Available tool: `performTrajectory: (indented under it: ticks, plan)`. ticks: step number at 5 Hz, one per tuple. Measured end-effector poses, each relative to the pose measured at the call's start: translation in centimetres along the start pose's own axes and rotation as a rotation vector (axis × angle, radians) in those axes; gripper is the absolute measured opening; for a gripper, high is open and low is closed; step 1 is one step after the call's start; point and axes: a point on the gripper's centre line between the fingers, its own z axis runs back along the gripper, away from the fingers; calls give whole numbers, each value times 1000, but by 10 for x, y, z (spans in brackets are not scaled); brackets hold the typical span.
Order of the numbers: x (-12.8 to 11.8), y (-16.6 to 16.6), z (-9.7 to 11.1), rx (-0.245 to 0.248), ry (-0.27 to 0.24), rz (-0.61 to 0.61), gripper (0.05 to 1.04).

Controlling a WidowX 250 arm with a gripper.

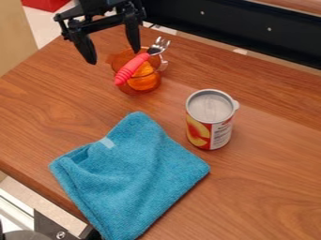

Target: Move the can on upper side of the table

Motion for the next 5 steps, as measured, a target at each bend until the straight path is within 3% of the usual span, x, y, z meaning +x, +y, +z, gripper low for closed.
performTrajectory:
  ticks: [1,2,5]
  plan:
    - [-4,2,-9,11,32,8,997]
    - [-26,-4,-17,52,60,-25,997]
    - [-84,-56,-41,94,25,-104,997]
